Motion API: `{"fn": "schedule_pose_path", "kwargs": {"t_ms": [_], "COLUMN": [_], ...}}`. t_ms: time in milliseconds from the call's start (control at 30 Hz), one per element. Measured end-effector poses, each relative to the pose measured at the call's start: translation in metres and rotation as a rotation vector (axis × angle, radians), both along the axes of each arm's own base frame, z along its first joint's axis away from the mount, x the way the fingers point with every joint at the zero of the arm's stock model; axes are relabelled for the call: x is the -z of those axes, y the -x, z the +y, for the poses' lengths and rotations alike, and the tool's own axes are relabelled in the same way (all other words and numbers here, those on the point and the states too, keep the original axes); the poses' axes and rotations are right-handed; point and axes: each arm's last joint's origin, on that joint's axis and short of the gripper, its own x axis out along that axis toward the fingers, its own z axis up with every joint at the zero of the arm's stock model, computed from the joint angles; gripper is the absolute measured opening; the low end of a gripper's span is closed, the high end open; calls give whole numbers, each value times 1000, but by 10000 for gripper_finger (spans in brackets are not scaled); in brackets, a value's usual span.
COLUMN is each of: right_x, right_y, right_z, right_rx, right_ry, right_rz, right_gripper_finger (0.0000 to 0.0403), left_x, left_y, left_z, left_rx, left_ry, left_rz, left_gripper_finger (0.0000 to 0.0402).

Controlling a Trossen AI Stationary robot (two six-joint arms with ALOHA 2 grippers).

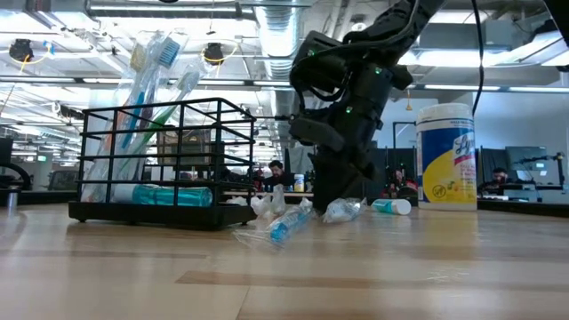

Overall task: Pick & Place toothbrushing station
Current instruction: Put the purple toothbrush into the wire organizer

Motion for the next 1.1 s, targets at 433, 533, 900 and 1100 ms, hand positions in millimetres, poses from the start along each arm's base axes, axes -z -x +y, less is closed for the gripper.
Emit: {"fn": "schedule_pose_path", "kwargs": {"t_ms": [433, 533, 900, 1100], "right_x": [-40, -51, -101, -123], "right_y": [-10, -13, -15, -7], "right_z": [8, 10, 12, 13], "right_rx": [-71, -93, -110, -116], "right_ry": [95, 113, 198, 216], "right_rz": [37, 29, -22, -66], "right_gripper_finger": [0, 0, 0, 0], "left_x": [0, 0, -1, -1], "left_y": [0, 0, 0, 0], "left_z": [0, 0, 0, 0], "left_rx": [0, 0, 0, 0], "left_ry": [1, 1, 2, 3], "left_rz": [-2, -2, -6, -7], "left_gripper_finger": [95, 95, 95, 95]}}
